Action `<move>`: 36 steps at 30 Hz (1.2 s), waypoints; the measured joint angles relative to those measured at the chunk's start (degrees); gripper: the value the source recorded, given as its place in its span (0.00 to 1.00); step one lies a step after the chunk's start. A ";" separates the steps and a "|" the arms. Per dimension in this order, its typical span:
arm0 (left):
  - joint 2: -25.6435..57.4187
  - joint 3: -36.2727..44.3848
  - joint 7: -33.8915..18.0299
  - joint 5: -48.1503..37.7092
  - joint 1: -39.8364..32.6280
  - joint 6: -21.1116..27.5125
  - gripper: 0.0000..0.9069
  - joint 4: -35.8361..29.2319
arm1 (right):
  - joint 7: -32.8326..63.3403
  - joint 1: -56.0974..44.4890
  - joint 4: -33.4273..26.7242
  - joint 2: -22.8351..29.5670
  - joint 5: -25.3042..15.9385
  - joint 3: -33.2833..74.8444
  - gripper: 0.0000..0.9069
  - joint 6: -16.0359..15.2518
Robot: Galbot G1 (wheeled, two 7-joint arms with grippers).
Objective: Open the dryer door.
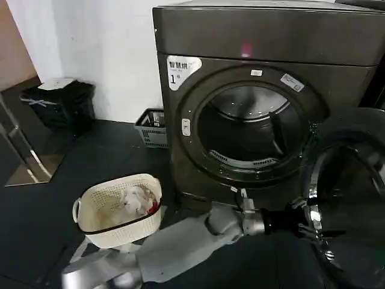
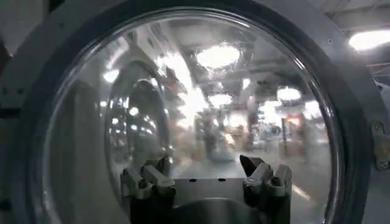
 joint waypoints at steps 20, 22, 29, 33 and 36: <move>-8.41 2.39 -1.75 0.58 -3.28 0.63 1.00 7.17 | 3.65 -2.77 -3.55 -2.63 2.37 11.56 1.00 -2.45; -9.59 2.41 -1.95 0.69 -3.31 0.63 1.00 8.20 | 3.56 -3.12 -3.75 -2.70 2.58 12.39 1.00 -2.44; -11.12 2.65 -3.73 1.77 -3.75 -0.13 1.00 10.45 | 2.74 -3.50 -3.72 -2.99 2.85 13.46 1.00 -2.33; -11.12 3.28 -4.29 2.24 -4.34 -0.69 1.00 11.66 | 2.15 -3.29 -3.32 -3.00 2.81 13.31 1.00 -2.30; -11.12 3.31 -5.00 2.50 -4.48 -1.17 1.00 12.07 | 1.79 -3.17 -3.28 -2.92 2.74 13.00 1.00 -2.25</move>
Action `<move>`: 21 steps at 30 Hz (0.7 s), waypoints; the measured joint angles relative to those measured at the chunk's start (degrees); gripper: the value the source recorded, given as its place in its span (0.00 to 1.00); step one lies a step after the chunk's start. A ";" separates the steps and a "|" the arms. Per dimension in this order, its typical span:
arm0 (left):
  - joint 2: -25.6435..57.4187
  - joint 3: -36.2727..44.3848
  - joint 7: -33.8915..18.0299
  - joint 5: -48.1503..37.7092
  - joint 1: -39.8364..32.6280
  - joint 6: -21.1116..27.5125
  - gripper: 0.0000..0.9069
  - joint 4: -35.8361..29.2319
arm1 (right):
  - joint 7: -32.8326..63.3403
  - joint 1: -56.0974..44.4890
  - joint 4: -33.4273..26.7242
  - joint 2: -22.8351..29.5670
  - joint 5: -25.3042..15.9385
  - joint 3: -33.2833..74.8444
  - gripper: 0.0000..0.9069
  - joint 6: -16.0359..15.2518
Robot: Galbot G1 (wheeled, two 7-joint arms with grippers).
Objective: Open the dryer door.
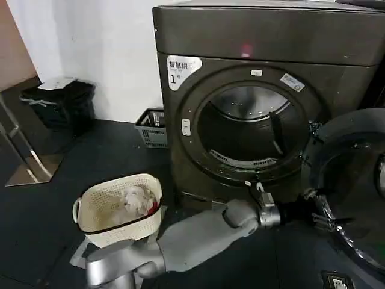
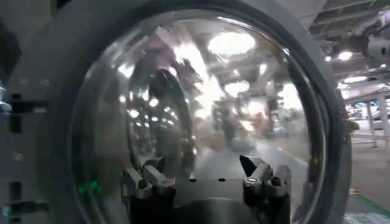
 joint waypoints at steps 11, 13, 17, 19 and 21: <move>0.01 -0.05 -0.88 0.14 -1.79 -2.28 1.00 1.91 | -0.91 0.19 0.31 0.37 -0.25 -0.76 1.00 0.25; 0.01 -0.13 -0.89 0.15 -1.55 -2.66 1.00 1.49 | -1.01 0.19 0.52 0.43 -0.25 -0.81 1.00 0.26; 0.01 -0.13 -2.18 0.03 -0.49 -3.50 1.00 -0.14 | -1.19 0.46 1.15 0.42 -0.30 -1.05 1.00 0.26; 0.01 -0.15 -4.12 0.06 -0.21 -3.69 1.00 -0.89 | -1.21 0.62 1.43 0.50 -0.37 -1.27 1.00 0.26; 0.01 -0.47 -5.00 -0.03 0.28 -4.66 1.00 -1.84 | -1.40 0.76 1.71 0.66 -0.54 -1.62 1.00 0.26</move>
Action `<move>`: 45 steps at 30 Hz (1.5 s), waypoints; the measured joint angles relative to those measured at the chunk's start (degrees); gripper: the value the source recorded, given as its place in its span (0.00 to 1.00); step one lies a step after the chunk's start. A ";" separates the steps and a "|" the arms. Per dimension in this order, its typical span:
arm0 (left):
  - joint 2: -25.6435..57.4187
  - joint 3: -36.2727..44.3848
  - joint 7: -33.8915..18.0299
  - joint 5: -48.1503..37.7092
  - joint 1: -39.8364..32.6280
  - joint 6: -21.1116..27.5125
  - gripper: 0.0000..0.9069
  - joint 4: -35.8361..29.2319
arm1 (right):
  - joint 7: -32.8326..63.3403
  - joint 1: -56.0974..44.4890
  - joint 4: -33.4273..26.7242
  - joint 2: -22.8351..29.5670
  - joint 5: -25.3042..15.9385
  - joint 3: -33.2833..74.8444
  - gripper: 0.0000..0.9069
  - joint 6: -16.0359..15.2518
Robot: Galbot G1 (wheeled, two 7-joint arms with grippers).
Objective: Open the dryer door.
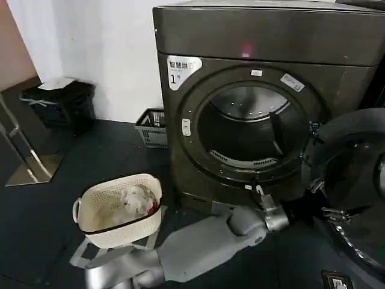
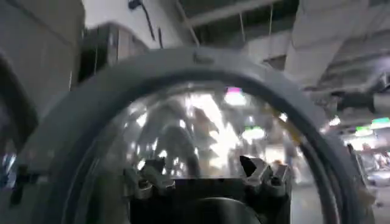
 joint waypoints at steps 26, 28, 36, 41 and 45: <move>37.17 -4.83 -4.51 0.27 5.68 -0.32 1.00 -29.22 | 0.25 1.82 3.12 0.04 -1.18 -0.35 1.00 -0.72; 41.72 -5.59 -4.60 0.34 6.35 1.71 1.00 -31.83 | 0.25 1.77 3.49 0.13 -1.18 -0.37 1.00 -0.73; 56.61 -10.10 -4.64 0.87 9.43 10.82 1.00 -40.11 | 0.00 1.77 3.89 0.01 -1.05 -0.28 1.00 -0.77; 64.76 -14.30 -3.69 2.99 13.06 16.97 1.00 -44.40 | -0.15 2.10 4.28 0.07 -1.04 -0.57 1.00 -0.78; 70.39 -19.83 -2.11 3.43 17.57 21.21 1.00 -46.87 | -0.21 2.65 4.33 0.28 -2.16 -0.83 1.00 -0.44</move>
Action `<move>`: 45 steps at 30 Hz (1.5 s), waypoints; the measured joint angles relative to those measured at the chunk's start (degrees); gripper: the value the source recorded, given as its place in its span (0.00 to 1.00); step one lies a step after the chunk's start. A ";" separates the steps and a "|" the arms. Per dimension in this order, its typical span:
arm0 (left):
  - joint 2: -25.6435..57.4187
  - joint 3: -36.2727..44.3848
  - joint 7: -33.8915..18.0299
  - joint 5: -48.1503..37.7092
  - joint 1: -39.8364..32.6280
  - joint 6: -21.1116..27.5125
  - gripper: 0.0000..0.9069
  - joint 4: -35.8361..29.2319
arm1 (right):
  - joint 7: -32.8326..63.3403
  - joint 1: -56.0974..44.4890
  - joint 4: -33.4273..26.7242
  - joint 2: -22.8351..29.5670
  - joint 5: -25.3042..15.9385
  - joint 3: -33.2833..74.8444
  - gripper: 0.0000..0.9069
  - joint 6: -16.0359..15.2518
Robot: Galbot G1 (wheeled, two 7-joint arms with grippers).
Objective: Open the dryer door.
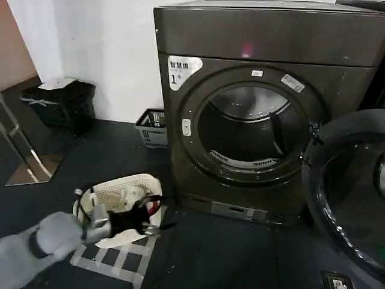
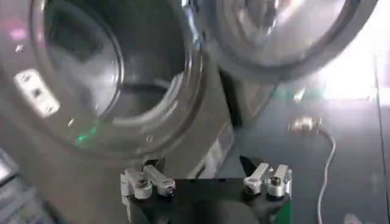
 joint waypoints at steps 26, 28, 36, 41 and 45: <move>18.00 -14.66 4.26 9.95 9.75 13.85 1.00 1.50 | -1.01 -0.79 -0.74 -0.61 -1.96 1.02 1.00 1.98; 18.53 -14.66 4.26 10.72 9.97 14.41 1.00 2.03 | -1.01 -0.83 -0.74 -0.75 -1.89 1.19 1.00 1.95; 20.11 -14.96 5.66 11.85 10.10 14.79 1.00 4.19 | -1.32 -0.60 -0.76 -0.84 -1.83 0.92 1.00 2.00; 20.67 -15.37 7.10 12.95 10.25 14.65 1.00 5.33 | -1.57 -0.47 -0.61 -0.81 -1.82 0.84 1.00 2.02; 20.75 -15.34 7.25 14.02 10.43 14.96 1.00 6.36 | -1.80 -0.56 -0.61 -0.79 -1.54 0.83 1.00 2.34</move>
